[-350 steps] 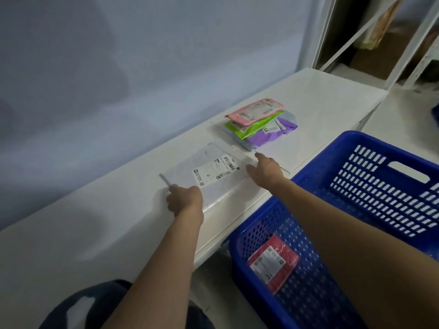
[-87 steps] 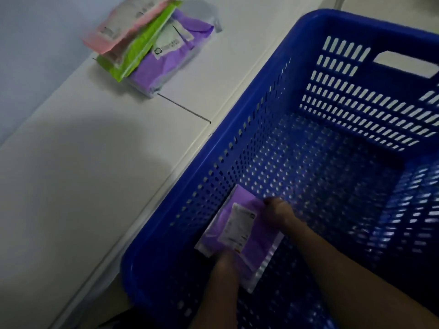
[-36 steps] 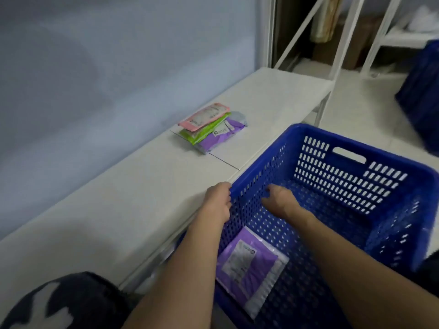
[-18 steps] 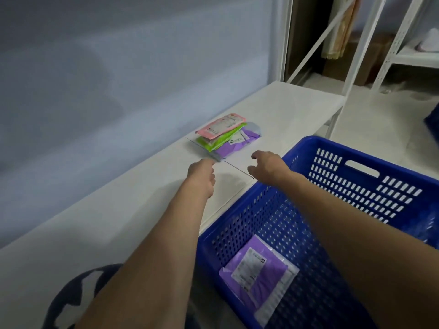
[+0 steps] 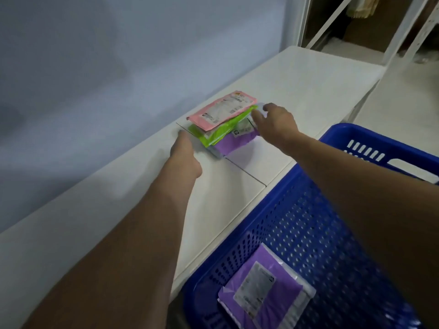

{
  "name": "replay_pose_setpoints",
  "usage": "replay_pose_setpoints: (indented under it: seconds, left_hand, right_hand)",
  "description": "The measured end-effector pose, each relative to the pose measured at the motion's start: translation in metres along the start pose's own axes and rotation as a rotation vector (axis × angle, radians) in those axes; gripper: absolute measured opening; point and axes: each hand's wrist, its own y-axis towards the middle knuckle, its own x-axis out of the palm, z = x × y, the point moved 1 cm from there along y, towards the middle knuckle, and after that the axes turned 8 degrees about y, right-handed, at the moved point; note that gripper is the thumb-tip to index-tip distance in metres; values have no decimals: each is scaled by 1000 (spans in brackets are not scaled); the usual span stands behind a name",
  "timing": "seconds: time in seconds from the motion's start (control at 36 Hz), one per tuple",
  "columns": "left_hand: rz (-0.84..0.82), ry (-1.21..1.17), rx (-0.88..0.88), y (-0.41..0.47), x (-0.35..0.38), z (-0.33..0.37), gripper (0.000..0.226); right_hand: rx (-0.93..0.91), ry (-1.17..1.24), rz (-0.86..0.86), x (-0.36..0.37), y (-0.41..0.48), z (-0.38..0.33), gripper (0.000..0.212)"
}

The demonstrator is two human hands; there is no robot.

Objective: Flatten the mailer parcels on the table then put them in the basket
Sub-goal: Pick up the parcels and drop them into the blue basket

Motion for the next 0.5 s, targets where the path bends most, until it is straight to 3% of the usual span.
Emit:
replay_pose_setpoints:
  seconds: [0.14, 0.31, 0.42, 0.5]
  left_hand:
    - [-99, -267, -52, 29, 6, 0, 67]
    - [-219, -563, 11, 57, 10, 6, 71]
    - [-203, -498, 101, 67, 19, 2, 72]
    - [-173, -469, 198, 73, 25, -6, 72]
  right_hand:
    - [150, 160, 30, 10, 30, 21, 53]
    - [245, 304, -1, 17, 65, 37, 66]
    - [286, 383, 11, 22, 83, 38, 74]
    - [280, 421, -7, 31, 91, 39, 63]
